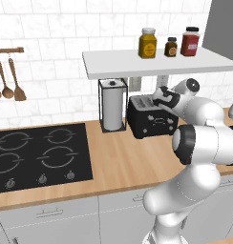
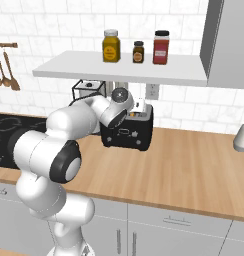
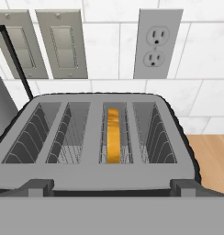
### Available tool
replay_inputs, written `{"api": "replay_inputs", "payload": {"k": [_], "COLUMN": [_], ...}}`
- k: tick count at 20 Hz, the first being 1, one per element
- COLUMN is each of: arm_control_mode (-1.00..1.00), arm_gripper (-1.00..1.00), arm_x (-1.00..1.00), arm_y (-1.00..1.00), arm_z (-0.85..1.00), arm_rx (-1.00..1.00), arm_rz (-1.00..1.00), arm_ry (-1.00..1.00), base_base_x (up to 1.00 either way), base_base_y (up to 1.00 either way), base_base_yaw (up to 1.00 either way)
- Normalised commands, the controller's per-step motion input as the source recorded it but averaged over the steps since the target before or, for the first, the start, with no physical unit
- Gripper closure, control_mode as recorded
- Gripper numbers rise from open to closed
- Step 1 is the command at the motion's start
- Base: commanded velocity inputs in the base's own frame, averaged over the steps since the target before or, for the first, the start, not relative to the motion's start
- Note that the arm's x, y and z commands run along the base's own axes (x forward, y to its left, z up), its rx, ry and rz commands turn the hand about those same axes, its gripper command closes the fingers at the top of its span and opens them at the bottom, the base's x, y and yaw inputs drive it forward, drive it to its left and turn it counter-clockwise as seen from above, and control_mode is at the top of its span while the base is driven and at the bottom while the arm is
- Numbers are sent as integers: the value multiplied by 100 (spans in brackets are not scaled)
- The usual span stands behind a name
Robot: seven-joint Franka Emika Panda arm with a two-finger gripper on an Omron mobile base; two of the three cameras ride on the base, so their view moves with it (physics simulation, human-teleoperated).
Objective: Start the toaster. Once the lever pops up, take the bread to the plate on the dining counter.
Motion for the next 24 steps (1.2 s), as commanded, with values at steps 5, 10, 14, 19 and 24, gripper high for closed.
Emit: {"api": "replay_inputs", "payload": {"k": [5,10,14,19,24], "arm_control_mode": [-100,-100,-100,-100,-100], "arm_gripper": [-100,-100,-100,-100,-100], "arm_x": [0,0,0,0,0], "arm_y": [0,0,0,0,0], "arm_z": [0,0,0,0,0], "arm_rx": [0,0,0,0,0], "arm_rz": [0,0,0,0,0], "arm_ry": [0,0,0,0,0], "base_base_x": [0,0,0,0,0], "base_base_y": [0,0,0,0,0], "base_base_yaw": [0,0,0,0,0]}}
